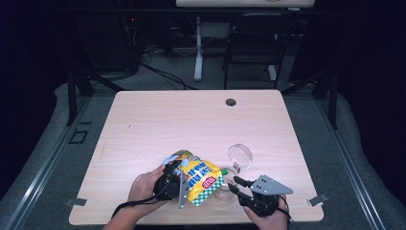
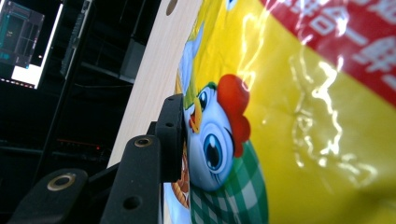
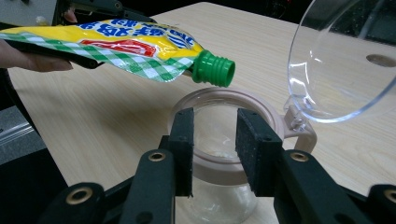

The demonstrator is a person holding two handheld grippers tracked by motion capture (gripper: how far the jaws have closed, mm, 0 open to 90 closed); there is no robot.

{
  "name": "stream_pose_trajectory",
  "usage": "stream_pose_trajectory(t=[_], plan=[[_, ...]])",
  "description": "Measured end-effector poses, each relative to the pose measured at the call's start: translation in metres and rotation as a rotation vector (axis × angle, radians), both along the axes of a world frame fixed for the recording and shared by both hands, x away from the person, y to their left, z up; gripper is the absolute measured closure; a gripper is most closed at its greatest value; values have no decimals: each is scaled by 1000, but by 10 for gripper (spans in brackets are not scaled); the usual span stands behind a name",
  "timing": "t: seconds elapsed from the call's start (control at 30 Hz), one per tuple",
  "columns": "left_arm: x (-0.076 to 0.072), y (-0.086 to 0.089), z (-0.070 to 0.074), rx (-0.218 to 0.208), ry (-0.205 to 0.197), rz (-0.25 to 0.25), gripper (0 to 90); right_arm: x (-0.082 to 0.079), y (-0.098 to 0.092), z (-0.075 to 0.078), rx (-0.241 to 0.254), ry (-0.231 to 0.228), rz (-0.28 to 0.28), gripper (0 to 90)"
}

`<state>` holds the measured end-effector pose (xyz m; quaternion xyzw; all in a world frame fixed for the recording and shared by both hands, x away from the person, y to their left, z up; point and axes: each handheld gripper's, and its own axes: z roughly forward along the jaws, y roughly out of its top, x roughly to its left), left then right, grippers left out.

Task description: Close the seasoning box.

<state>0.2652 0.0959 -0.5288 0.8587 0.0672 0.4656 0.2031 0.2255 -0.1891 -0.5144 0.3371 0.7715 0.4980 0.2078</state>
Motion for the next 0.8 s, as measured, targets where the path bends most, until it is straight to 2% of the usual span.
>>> stream_pose_trajectory(t=[0.33, 0.7, 0.8], plan=[[-1, -4, -1, 15, 0, -5, 632, 0, 9, -1, -29, -16, 14, 676], [-1, -4, -1, 17, 0, -5, 632, 0, 10, -1, -33, -26, 5, 676], [-1, -5, -1, 17, -1, -5, 632, 0, 10, 0, -50, -31, 10, 677]])
